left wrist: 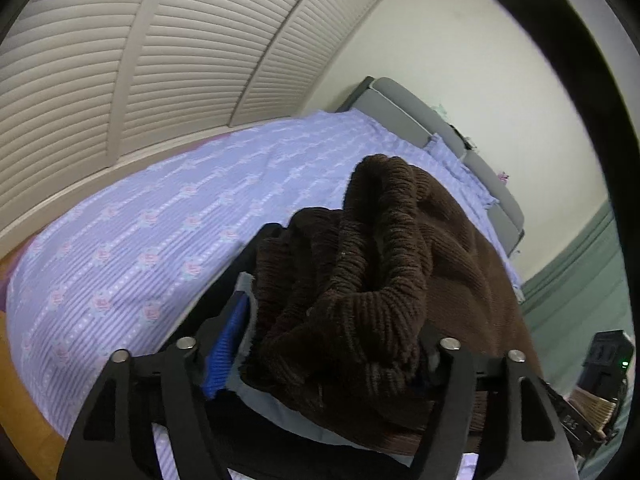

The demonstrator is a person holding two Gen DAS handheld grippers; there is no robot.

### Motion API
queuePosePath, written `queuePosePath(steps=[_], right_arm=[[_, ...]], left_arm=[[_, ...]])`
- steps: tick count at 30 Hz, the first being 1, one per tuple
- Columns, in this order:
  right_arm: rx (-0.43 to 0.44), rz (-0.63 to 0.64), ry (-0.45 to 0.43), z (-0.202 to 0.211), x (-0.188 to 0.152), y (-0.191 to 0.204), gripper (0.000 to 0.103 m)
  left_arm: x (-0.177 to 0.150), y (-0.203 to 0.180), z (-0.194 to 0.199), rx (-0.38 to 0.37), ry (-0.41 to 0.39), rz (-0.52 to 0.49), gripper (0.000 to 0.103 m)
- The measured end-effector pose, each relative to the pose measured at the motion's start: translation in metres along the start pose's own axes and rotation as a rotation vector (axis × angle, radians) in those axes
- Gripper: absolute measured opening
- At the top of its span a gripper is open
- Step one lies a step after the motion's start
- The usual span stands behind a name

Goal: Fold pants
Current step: 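Lift the folded pants with both tools and carry them onto the clothes stack, then lower the pants onto the stack and open both tools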

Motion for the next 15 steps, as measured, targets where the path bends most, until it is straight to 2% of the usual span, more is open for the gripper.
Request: queuePosePath(steps=[5, 8, 12, 15], right_arm=[[-0.066, 0.082, -0.051, 0.011, 0.014, 0.008, 0.078], [-0.055, 0.095, -0.053, 0.016, 0.014, 0.011, 0.079], [-0.048, 0.076, -0.057, 0.026, 0.014, 0.013, 0.079], [-0.045, 0.069, -0.068, 0.031, 0.012, 0.013, 0.079]], left_arm=[[0.011, -0.011, 0.019, 0.05, -0.073, -0.083, 0.078], [0.018, -0.026, 0.039, 0.058, -0.15, -0.131, 0.084], [0.025, -0.041, 0.069, 0.053, -0.25, -0.148, 0.085], [0.025, -0.046, 0.08, 0.081, -0.29, -0.167, 0.086]])
Point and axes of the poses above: each gripper's, at about its wrist camera, not at the fingertips, and z roughly against the way its jaws point, y to its left, x to its top, the point moved 10 cm from there along -z, roughly the way its jaws point, and after that the axes turned 10 degrees about z, right-handed, at the moved point
